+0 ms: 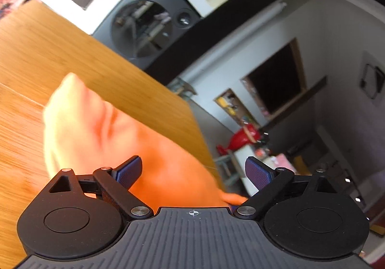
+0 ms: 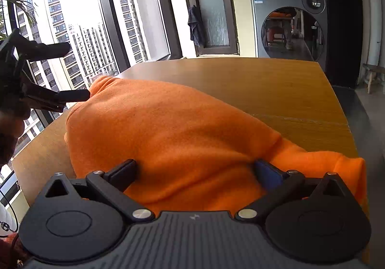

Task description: Fold clothes

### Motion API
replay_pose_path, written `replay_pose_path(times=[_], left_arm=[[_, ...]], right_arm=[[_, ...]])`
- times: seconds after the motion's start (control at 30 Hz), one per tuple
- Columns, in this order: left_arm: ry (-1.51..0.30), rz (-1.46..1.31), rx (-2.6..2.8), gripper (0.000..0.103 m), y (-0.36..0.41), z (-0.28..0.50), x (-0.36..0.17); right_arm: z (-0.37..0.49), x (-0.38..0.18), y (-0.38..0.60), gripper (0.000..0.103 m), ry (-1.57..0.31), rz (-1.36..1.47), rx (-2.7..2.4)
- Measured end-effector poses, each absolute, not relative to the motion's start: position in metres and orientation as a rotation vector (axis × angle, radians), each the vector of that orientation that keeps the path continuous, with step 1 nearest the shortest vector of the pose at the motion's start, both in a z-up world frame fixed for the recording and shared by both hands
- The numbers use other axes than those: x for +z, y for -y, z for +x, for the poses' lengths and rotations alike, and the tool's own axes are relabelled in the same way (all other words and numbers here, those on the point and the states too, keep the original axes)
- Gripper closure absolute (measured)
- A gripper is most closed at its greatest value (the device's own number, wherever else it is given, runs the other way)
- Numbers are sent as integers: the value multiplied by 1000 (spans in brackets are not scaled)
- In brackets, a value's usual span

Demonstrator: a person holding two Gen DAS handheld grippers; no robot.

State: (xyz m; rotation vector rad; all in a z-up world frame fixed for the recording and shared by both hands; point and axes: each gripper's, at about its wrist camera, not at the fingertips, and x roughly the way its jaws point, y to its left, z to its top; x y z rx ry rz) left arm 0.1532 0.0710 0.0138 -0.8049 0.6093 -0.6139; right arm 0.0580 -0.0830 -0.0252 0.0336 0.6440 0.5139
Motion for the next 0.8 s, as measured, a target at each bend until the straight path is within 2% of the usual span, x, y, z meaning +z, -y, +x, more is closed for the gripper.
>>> replay_pose_path(times=[0.1, 0.2, 0.4, 0.47, 0.67, 0.8], left_arm=[[-767, -891, -725, 4, -41, 160, -11], [-884, -863, -685, 4, -20, 172, -40], [-853, -883, -644, 7, -32, 198, -50], [-831, -872, -597, 11, -41, 212, -50], [-710, -679, -385, 11, -66, 242, -28], [-659, -586, -322, 10, -73, 234, -7]], right_arm=[[58, -22, 86, 0, -635, 45, 519], [55, -6, 101, 0, -614, 71, 515], [44, 40, 151, 0, -440, 32, 303], [51, 33, 155, 0, -466, -13, 218], [59, -12, 111, 0, -614, -115, 269], [46, -18, 48, 0, -601, -263, 438]])
